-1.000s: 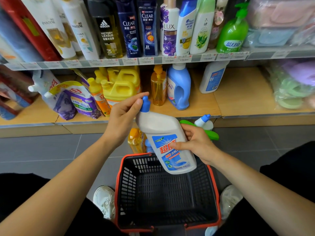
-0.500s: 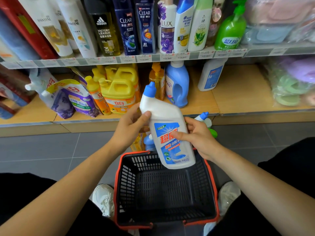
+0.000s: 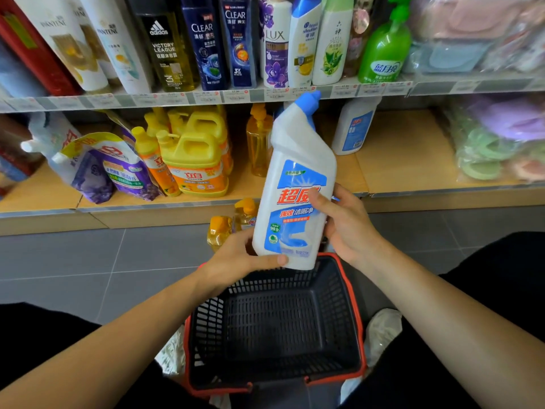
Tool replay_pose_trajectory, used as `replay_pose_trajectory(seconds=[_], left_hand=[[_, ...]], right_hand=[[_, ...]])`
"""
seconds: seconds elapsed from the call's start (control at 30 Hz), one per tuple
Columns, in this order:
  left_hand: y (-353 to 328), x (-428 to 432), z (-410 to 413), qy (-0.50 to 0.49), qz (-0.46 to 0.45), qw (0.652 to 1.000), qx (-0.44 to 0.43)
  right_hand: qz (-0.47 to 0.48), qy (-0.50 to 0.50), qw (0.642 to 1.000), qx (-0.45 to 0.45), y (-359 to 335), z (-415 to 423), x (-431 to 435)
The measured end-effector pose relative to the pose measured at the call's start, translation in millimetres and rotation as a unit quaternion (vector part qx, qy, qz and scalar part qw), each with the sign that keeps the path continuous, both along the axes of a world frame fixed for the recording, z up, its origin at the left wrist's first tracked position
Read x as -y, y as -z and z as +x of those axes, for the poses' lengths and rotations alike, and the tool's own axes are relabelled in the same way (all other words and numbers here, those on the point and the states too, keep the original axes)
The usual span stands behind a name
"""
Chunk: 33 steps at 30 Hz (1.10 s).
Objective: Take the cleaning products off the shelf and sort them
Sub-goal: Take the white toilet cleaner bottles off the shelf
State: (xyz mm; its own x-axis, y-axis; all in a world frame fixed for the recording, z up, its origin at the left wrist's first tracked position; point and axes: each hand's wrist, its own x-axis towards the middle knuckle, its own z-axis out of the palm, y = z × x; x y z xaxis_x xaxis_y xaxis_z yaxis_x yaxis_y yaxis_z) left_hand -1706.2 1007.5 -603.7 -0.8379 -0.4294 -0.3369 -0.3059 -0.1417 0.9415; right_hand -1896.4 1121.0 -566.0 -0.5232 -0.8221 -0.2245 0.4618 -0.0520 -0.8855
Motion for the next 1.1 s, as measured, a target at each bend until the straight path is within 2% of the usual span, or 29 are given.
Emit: replay_pose_trajectory(seconds=[0.17, 0.23, 0.3, 0.4, 0.5, 0.67, 0.77, 0.83, 0.93, 1.03, 1.1], left_hand=[[-9, -6, -7, -0.119, 0.089, 0.985, -0.09], [-18, -2, -11, -0.177, 0.085, 0.972, -0.125], [-29, 3, -13, -0.212, 0.078, 0.962, -0.152], [-41, 2, -12, -0.221, 0.06, 0.959, -0.166], [-42, -3, -10, -0.208, 0.029, 0.964, -0.161], [-49, 3, -9, -0.255, 0.026, 0.954, -0.153], [-53, 10, -7, -0.265, -0.033, 0.956, -0.122], [-59, 13, -6, -0.274, -0.083, 0.952, -0.105], [-66, 17, -3, -0.257, -0.179, 0.947, -0.074], [-70, 16, -1, -0.235, -0.277, 0.929, -0.067], [-73, 12, -2, -0.203, -0.345, 0.914, -0.063]], right_hand=[[-0.002, -0.037, 0.999, 0.008, -9, -11, -3], [0.013, -0.062, 0.998, 0.003, -9, -13, -5], [0.006, -0.074, 0.996, 0.051, -4, -7, -5], [-0.029, -0.075, 0.989, 0.121, 6, 7, -4], [-0.035, -0.07, 0.989, 0.127, 9, 9, -2], [0.105, -0.112, 0.985, 0.075, 7, 8, -3], [0.157, -0.129, 0.979, 0.035, 6, 11, -5], [0.181, -0.134, 0.974, -0.023, 6, 13, -8], [0.179, -0.108, 0.952, -0.223, 8, 14, -9], [0.113, -0.018, 0.887, -0.447, 5, 8, -5], [0.089, -0.008, 0.831, -0.549, 1, 3, -2]])
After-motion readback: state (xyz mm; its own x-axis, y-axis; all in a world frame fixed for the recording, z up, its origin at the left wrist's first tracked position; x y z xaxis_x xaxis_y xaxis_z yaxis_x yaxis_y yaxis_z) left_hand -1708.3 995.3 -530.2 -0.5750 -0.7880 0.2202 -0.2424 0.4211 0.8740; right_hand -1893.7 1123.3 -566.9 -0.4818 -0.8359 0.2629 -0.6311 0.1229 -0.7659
